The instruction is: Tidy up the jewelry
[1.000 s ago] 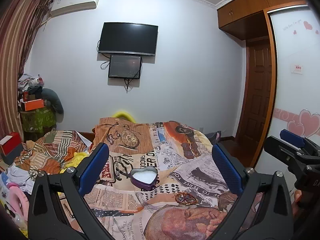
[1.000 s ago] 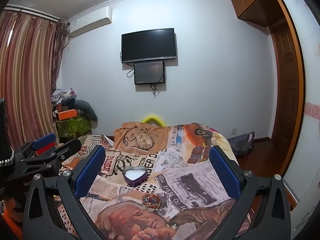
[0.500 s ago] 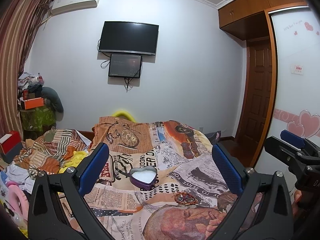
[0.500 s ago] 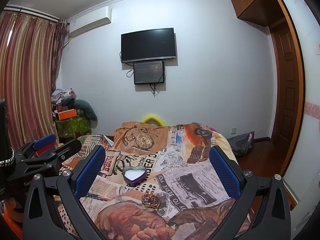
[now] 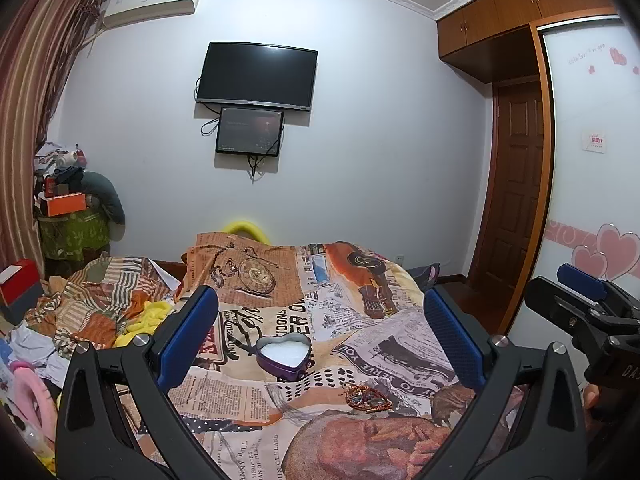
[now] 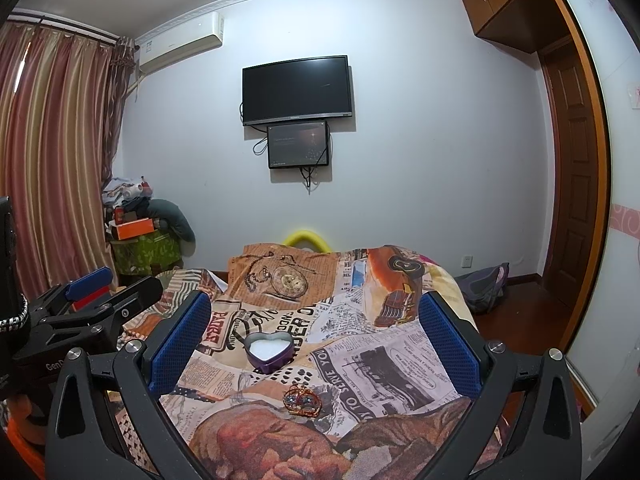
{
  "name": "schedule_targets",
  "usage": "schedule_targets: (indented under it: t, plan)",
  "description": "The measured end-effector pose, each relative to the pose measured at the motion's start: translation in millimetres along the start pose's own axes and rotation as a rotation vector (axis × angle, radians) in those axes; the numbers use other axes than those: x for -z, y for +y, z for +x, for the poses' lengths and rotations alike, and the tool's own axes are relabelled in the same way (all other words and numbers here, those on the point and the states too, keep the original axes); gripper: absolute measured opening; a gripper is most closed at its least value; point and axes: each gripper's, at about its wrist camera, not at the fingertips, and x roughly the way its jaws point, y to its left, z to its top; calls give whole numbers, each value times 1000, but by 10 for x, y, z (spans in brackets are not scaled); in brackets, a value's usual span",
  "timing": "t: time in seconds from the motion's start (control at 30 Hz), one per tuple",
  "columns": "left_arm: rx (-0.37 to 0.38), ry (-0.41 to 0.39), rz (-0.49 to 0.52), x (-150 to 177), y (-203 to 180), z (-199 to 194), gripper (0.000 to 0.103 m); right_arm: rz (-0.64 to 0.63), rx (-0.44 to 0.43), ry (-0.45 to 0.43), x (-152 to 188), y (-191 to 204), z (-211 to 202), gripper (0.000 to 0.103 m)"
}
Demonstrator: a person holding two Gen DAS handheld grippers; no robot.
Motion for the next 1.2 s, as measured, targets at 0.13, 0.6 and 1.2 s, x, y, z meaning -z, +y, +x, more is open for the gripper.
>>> schedule_targets:
  t: [0.13, 0.6, 1.2]
  plan:
    - [2, 2, 5, -2, -8, 7, 103, 3, 0, -1, 4, -4, 1, 103]
    - [7, 5, 0, -3, -3, 7, 103, 9, 4, 4, 10, -29, 17, 103]
    - [2, 50, -5, 29, 50, 255, 103, 16, 13, 65, 100, -91, 254, 103]
